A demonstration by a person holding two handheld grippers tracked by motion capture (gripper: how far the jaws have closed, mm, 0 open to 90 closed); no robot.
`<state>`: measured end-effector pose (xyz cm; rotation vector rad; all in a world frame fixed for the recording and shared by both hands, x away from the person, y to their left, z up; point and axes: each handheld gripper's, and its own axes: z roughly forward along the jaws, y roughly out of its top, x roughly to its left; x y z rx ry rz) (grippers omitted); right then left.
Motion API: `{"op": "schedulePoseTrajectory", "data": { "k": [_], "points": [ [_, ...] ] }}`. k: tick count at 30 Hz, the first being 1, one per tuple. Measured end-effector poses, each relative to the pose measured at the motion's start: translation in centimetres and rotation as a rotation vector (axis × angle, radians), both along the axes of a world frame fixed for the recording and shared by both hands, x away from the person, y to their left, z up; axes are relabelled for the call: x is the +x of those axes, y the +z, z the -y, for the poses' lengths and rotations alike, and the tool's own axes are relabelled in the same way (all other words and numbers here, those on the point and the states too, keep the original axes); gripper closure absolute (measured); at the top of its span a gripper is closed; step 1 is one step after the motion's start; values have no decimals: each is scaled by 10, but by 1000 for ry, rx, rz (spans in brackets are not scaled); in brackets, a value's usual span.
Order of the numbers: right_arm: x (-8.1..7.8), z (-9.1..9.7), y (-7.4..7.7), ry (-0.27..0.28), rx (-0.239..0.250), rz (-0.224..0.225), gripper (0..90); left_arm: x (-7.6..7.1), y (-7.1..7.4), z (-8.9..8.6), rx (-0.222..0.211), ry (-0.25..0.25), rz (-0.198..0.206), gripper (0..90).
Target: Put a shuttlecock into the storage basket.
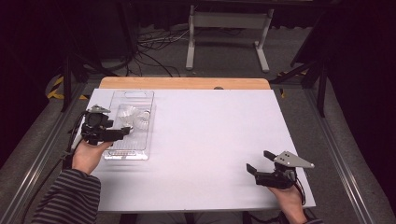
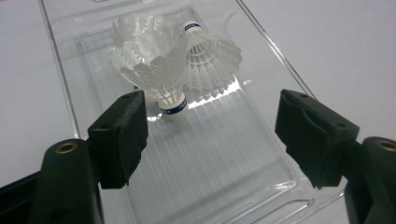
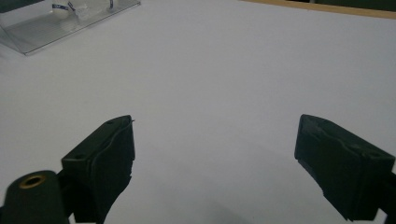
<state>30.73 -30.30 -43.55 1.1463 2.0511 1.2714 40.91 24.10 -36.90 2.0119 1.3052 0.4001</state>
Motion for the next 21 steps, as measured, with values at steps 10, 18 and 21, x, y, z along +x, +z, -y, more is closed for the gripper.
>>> {"op": "schedulePoseTrajectory", "data": {
  "k": [10, 18, 21],
  "points": [
    [0, 0, 0, 0, 0, -2, 128, -6, -2, -1, 3, -13, 9, 260],
    [0, 0, 0, 1, -1, -1, 128, -12, -5, -1, 3, -19, 16, 255],
    [0, 0, 0, 0, 0, -1, 128, -15, -6, -1, -7, -21, 18, 253]
  ]
}}
